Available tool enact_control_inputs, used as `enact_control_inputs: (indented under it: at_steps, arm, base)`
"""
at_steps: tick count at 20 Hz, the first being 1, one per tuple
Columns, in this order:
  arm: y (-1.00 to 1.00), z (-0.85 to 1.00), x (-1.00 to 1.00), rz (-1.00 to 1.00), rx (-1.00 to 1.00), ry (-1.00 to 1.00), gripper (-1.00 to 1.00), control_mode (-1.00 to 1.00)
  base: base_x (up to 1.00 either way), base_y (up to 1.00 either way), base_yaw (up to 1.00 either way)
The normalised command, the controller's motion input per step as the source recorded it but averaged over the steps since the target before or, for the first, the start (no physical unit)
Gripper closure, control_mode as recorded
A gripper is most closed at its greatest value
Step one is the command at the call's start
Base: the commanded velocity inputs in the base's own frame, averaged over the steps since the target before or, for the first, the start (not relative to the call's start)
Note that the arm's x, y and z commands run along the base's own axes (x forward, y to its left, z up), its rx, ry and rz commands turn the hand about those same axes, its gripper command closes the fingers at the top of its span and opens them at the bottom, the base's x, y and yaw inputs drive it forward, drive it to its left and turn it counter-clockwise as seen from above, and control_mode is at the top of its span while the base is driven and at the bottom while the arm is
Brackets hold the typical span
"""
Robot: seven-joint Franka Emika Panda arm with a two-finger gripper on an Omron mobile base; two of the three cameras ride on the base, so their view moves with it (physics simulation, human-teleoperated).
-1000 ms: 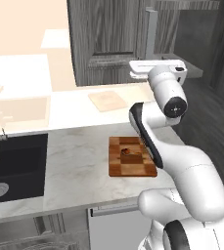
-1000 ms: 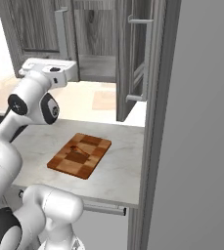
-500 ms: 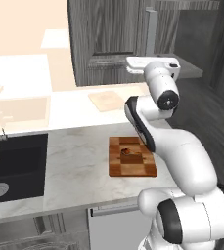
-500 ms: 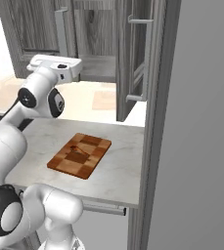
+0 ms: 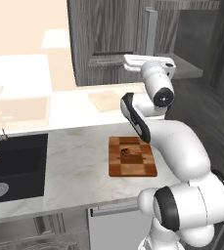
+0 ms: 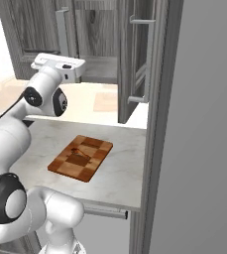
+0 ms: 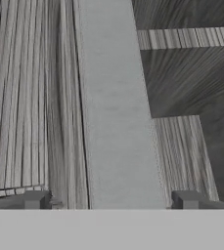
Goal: Open the cabinet, retrieve the rolling pin, and place it next to the meat on the cutting board to prepare for tenderizing.
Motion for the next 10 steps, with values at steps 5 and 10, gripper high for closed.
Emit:
enact_control_inputs:
  at_steps: [5, 10]
  arm:
    - [0.00, -0.04, 0.23, 0.02, 0.02, 0.00, 1.00, -1.00]
    - [0.00, 0.00, 0.01, 0.00, 0.00, 0.00, 1.00, -1.00]
  base:
    - [0.00, 0.00, 0.00]
    - [0.00, 0.00, 0.00]
